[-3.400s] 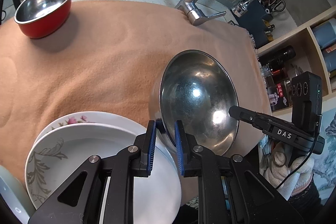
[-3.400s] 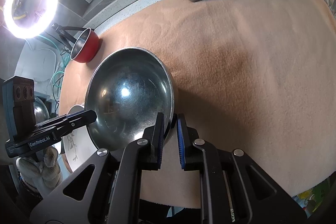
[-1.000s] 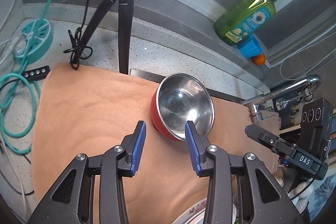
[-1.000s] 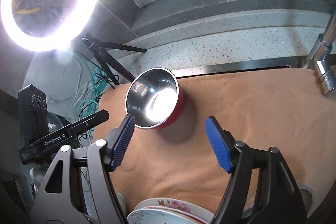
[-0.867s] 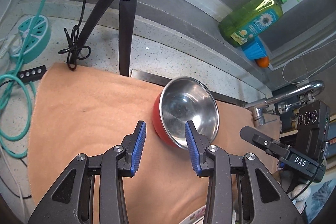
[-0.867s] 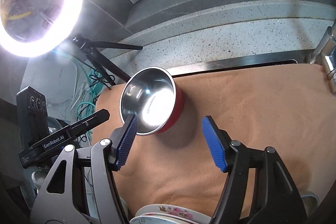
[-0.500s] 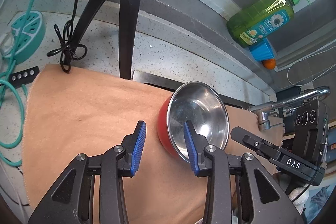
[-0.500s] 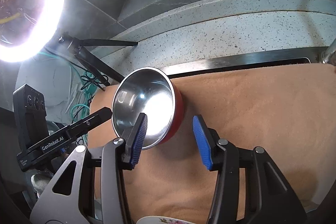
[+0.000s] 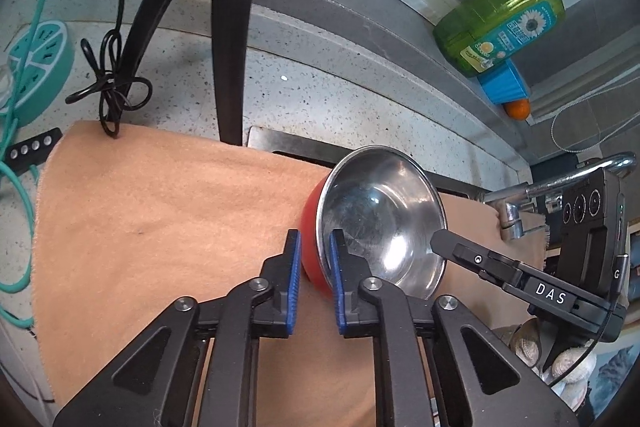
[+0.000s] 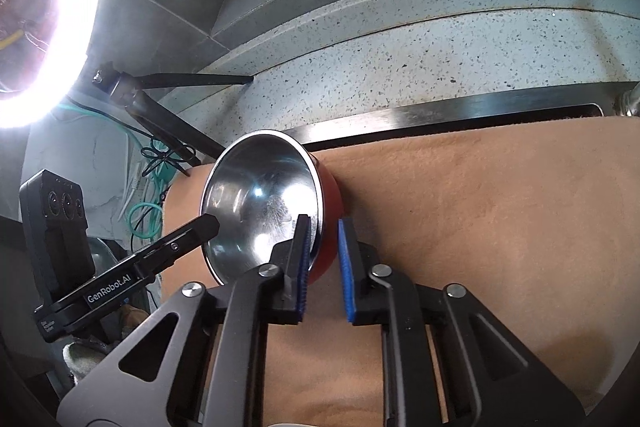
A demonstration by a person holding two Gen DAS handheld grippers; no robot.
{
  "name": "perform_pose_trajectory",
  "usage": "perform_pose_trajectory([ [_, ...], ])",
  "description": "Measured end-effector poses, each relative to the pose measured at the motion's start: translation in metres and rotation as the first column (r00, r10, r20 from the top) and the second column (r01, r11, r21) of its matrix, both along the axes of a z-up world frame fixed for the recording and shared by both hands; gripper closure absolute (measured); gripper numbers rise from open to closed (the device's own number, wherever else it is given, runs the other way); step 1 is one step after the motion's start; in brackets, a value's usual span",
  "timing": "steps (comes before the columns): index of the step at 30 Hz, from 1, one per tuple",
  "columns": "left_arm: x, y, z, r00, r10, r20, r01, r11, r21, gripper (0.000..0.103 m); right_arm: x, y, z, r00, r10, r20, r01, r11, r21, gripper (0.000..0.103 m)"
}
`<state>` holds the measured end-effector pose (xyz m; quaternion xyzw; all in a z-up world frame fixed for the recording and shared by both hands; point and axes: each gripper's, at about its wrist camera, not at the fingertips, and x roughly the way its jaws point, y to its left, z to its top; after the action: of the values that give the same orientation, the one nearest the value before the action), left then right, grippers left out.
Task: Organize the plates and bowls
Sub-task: 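Lift the red bowl with both grippers and lower it into the large steel bowl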
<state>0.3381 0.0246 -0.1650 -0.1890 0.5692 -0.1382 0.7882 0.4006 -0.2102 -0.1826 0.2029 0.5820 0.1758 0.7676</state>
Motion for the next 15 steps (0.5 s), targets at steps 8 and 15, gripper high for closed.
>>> perform_pose_trajectory([
  [8, -0.005, -0.004, 0.007, 1.0, -0.01, 0.014, 0.009, 1.0, 0.02, 0.094, -0.005, 0.0, 0.004, 1.0, -0.007, -0.001, 0.007, 1.0, -0.004, 0.093],
  [15, -0.016, -0.004, 0.021, 0.999, -0.017, 0.043, 0.017, 1.0, 0.02, 0.094, -0.017, 0.0, 0.018, 1.0, 0.002, 0.017, -0.002, 1.0, 0.002, 0.093],
])
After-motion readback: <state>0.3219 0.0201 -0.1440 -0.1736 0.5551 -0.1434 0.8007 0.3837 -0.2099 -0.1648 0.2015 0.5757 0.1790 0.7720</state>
